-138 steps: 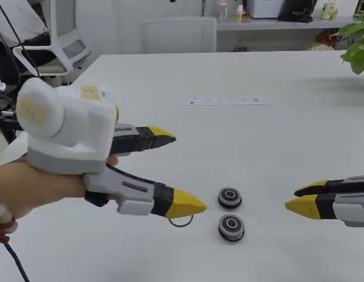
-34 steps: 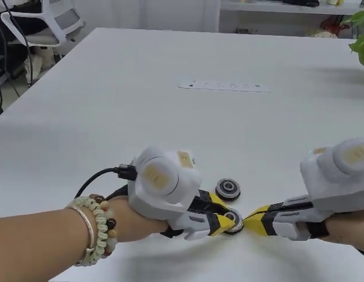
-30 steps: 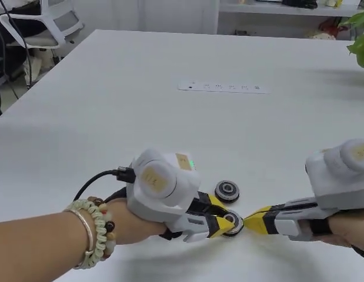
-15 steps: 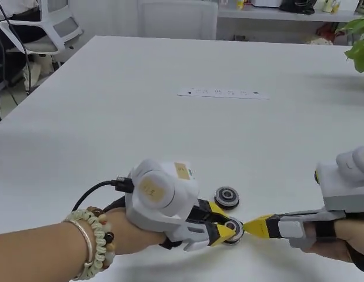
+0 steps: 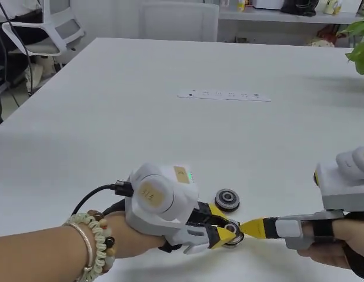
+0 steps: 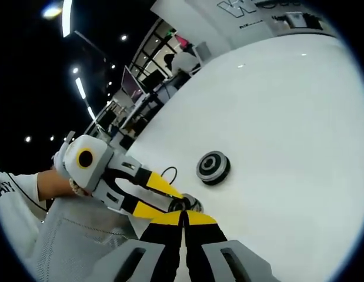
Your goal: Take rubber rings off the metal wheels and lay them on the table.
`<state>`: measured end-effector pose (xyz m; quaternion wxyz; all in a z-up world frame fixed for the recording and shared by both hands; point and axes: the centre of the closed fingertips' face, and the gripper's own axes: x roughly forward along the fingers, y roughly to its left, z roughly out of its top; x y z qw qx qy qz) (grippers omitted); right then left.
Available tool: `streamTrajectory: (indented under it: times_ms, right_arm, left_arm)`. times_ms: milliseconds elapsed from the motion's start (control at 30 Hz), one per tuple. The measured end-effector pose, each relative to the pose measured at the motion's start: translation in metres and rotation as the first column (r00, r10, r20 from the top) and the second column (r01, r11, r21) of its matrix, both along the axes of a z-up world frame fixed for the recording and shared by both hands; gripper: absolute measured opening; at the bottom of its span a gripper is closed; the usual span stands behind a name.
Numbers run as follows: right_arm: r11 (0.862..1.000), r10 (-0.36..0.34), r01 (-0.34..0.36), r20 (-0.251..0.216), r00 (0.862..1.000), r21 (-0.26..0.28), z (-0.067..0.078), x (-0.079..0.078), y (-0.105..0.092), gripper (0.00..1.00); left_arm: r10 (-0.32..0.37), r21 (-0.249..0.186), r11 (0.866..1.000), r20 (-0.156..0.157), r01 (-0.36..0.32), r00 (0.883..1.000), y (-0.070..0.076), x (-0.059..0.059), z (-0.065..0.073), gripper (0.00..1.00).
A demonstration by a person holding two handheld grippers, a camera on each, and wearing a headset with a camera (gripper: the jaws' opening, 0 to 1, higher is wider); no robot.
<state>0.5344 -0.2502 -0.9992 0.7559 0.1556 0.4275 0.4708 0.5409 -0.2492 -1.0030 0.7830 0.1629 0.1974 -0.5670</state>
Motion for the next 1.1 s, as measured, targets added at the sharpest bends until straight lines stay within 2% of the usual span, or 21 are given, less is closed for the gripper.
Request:
streamTrajectory:
  times_ms: [567,767,833,867,933,1067,1100]
  right_arm:
    - [1.000,0.027,-0.027,0.011,1.000,0.005,0.0029,-0.0008,0.0017,0.00]
    - [0.999,0.049,-0.049,0.021,0.999,0.024,0.0076,-0.0029,0.0058,0.00]
    - [0.999,0.045,-0.046,0.048,0.998,0.016,0.0103,0.0008,0.0072,0.00]
    - [0.999,0.048,-0.048,0.043,0.998,0.007,0.0100,0.0011,0.0072,0.00]
    - [0.998,0.057,-0.056,0.063,0.996,-0.025,0.0058,0.0009,0.0050,0.00]
    - [0.998,0.055,-0.055,0.050,0.997,-0.017,0.0059,-0.0009,0.0049,0.00]
    - [0.998,0.058,-0.056,0.057,0.997,-0.029,0.0049,-0.0006,0.0043,0.00]
  left_arm:
    - [-0.007,-0.004,1.000,0.002,0.007,1.000,-0.0008,-0.0003,0.0001,0.13]
    - [-0.008,-0.005,1.000,0.004,0.008,1.000,-0.0016,-0.0007,0.0003,0.13]
    - [-0.008,-0.006,1.000,0.005,0.008,1.000,-0.0024,-0.0005,0.0003,0.13]
    - [-0.006,-0.005,1.000,0.006,0.006,1.000,-0.0028,-0.0002,0.0002,0.13]
    - [-0.004,-0.005,1.000,0.007,0.004,1.000,-0.0034,0.0001,0.0001,0.13]
    - [-0.001,-0.006,1.000,0.004,0.001,1.000,-0.0033,-0.0001,0.0001,0.13]
    - [0.000,-0.006,1.000,0.004,0.000,1.000,-0.0033,-0.0002,0.0002,0.13]
